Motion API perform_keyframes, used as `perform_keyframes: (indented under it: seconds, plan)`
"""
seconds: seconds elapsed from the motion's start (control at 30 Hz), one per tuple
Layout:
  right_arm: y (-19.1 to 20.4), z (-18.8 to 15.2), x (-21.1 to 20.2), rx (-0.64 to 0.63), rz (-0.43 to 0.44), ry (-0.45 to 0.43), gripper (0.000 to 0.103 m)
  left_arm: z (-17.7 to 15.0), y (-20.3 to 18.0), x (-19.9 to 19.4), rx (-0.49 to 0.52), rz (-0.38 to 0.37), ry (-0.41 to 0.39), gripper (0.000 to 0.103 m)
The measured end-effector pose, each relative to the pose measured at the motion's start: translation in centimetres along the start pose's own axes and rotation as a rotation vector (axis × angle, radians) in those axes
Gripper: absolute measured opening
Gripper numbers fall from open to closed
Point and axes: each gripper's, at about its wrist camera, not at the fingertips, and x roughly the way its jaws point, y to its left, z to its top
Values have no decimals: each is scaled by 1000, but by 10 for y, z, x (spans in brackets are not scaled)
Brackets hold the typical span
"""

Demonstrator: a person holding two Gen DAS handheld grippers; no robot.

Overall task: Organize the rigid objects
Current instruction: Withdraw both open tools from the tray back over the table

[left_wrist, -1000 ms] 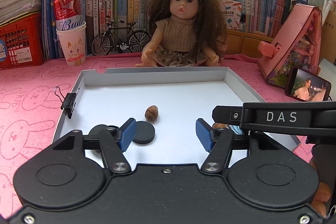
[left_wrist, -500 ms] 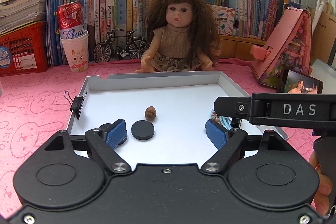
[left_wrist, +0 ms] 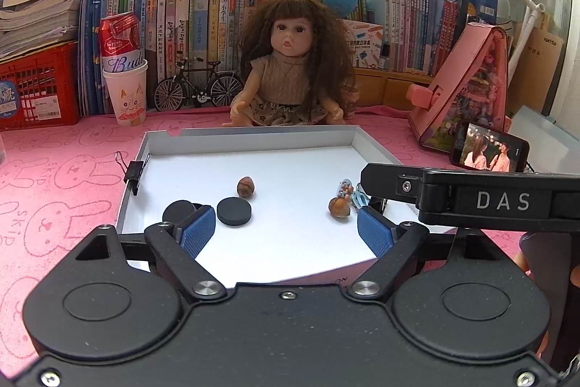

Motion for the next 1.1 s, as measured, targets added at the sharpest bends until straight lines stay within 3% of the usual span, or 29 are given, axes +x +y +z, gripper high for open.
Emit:
perform_keyframes:
  seconds: [0.27,1.1]
  plan:
    - [9,-5,-17,-88,-25,-52,103,-10,3,-17,-4,-5,-9,85]
    - [6,-36,-43,-188,-64,-40,103,-46,-3,-54,17,-20,-13,86]
